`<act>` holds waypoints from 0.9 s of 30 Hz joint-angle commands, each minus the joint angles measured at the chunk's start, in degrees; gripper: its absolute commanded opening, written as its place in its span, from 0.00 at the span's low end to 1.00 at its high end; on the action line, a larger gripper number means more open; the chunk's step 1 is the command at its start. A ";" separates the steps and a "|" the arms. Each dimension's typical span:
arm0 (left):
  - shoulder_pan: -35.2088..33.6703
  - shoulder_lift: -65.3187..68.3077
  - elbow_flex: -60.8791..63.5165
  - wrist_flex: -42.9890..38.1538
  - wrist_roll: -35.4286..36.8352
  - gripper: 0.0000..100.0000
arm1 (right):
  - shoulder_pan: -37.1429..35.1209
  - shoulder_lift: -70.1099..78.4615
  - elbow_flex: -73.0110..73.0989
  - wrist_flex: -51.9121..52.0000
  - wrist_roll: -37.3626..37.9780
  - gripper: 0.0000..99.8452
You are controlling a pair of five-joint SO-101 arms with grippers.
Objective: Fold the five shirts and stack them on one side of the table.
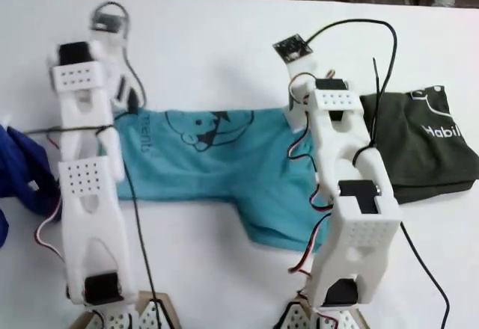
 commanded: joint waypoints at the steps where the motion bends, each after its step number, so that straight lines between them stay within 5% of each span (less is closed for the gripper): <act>1: 1.41 -4.75 9.63 0.18 0.18 0.24 | 1.80 -0.31 -2.11 0.66 -0.09 0.02; 11: -4.48 -5.19 14.99 -1.76 -0.26 0.24 | 5.76 -0.40 2.20 0.31 -0.09 0.02; 23: 2.02 -19.25 14.99 0.62 -0.09 0.24 | 3.12 -14.37 1.58 5.76 -0.18 0.03; 27: 2.81 -27.60 15.69 0.97 0.09 0.24 | -0.31 -22.81 1.93 13.14 -0.09 0.13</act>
